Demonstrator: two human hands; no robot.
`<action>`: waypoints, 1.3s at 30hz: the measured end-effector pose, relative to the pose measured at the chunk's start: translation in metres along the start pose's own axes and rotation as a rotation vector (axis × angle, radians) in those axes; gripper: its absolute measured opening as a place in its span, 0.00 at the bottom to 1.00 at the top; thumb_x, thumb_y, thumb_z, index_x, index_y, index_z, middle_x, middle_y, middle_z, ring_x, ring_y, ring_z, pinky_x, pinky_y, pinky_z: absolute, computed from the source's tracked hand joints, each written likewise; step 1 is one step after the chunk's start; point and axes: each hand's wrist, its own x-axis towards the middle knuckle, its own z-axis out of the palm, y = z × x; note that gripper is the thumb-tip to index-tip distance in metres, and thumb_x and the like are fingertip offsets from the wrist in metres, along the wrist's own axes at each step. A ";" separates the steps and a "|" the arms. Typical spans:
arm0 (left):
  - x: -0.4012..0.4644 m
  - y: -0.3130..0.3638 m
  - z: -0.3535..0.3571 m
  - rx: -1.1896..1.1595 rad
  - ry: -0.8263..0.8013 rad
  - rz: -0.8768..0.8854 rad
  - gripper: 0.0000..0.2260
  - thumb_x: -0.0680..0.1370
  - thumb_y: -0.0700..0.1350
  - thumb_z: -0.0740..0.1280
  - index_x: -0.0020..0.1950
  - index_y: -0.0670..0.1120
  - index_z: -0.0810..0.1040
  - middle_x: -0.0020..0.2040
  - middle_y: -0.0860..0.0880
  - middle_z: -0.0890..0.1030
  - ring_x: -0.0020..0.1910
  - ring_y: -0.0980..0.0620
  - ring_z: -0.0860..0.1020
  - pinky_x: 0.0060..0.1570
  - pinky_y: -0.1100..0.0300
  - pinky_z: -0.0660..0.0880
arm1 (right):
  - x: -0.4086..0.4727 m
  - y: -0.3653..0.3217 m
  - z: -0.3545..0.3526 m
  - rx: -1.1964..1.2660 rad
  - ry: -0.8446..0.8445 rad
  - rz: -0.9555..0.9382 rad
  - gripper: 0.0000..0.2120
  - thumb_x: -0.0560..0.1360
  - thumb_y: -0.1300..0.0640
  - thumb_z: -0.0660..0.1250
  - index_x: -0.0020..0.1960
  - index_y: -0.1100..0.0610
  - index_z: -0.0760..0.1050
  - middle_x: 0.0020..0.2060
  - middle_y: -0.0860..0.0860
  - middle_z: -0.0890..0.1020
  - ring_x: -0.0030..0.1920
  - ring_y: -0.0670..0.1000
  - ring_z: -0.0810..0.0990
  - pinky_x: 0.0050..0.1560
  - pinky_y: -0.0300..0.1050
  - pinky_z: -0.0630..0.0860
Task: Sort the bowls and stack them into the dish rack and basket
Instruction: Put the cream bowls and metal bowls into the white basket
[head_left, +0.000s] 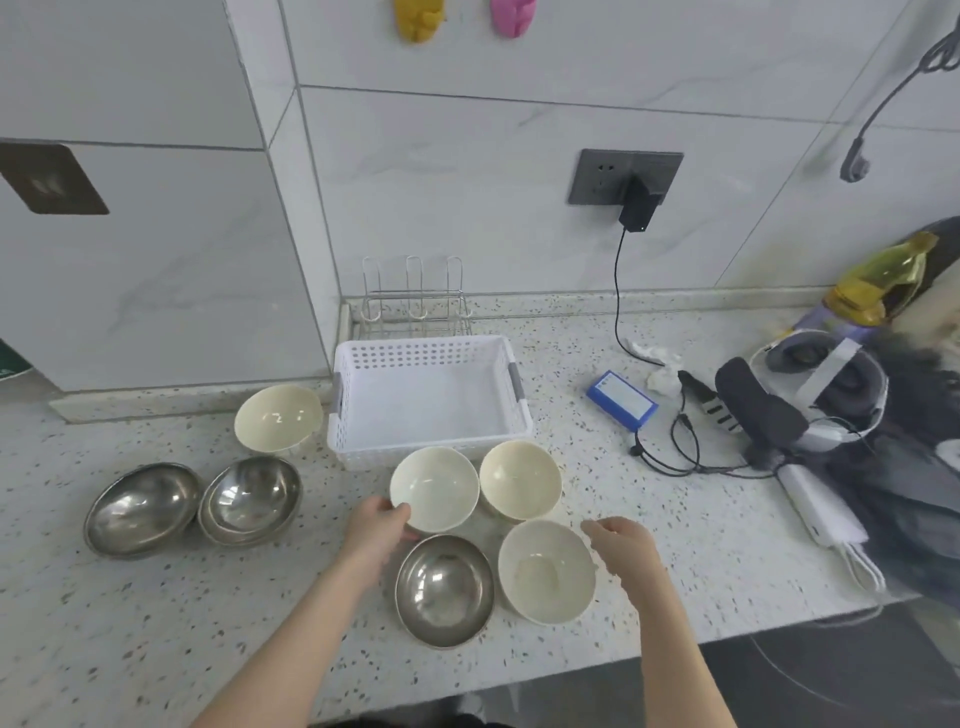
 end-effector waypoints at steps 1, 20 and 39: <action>0.001 0.000 0.001 0.006 0.023 0.007 0.08 0.78 0.39 0.62 0.55 0.40 0.76 0.38 0.41 0.86 0.28 0.48 0.77 0.20 0.64 0.60 | 0.003 0.001 -0.005 -0.056 -0.067 0.029 0.14 0.75 0.53 0.66 0.39 0.64 0.73 0.35 0.53 0.72 0.29 0.50 0.62 0.30 0.40 0.59; -0.023 0.008 -0.024 0.032 0.103 -0.002 0.08 0.77 0.38 0.61 0.56 0.42 0.74 0.32 0.44 0.85 0.19 0.55 0.63 0.19 0.64 0.57 | 0.016 -0.001 -0.026 -0.266 -0.491 0.011 0.12 0.68 0.70 0.63 0.48 0.69 0.81 0.30 0.58 0.82 0.20 0.45 0.62 0.19 0.34 0.56; -0.020 0.052 -0.090 -0.204 0.141 0.096 0.10 0.76 0.37 0.60 0.55 0.41 0.78 0.35 0.41 0.86 0.19 0.58 0.58 0.18 0.66 0.56 | 0.018 -0.110 0.001 0.178 -0.407 -0.161 0.07 0.69 0.66 0.64 0.45 0.69 0.78 0.34 0.64 0.84 0.20 0.45 0.58 0.19 0.34 0.54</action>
